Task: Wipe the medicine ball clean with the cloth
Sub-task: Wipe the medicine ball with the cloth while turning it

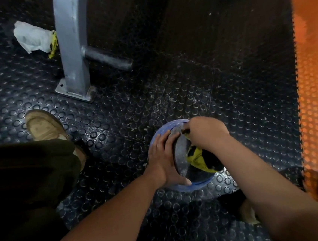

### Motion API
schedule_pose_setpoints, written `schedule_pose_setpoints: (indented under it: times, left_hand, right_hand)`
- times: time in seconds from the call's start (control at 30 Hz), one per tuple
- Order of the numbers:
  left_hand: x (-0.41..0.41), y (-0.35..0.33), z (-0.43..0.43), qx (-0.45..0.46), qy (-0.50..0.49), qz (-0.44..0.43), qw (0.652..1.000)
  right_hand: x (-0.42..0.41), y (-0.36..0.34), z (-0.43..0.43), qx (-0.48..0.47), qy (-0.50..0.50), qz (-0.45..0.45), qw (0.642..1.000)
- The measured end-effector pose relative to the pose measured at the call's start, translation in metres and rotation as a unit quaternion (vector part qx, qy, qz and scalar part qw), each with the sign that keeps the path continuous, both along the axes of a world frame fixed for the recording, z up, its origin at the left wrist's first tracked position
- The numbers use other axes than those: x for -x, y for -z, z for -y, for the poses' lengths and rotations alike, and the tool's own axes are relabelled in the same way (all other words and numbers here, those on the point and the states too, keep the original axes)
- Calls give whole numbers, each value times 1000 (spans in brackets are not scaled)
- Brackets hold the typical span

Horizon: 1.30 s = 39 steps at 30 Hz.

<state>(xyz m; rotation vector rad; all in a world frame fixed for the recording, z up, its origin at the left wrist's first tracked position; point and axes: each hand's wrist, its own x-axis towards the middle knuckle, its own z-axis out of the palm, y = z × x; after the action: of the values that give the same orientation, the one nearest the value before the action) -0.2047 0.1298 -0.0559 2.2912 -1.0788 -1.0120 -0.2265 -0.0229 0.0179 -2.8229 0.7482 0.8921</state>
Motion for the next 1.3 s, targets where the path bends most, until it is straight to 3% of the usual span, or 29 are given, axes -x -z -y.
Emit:
schedule_pose_setpoints:
  times: [0.33,0.53,0.7,1.3]
  left_hand:
    - [15,-4,-8,4,-7,-19,1000]
    - [11,-7,-8,11,38,-8,999]
    - [21,-5,-11,0,83,28,996]
    - [9,-1,-7,52,17,-22,998]
  right_hand:
    - [-25,15,20,-58,73,-11,996]
    - [19,8,12,-29,60,-16,998]
    - [12,6,27,-59,110,-22,992]
    - [10,8,12,-85,125,70,986]
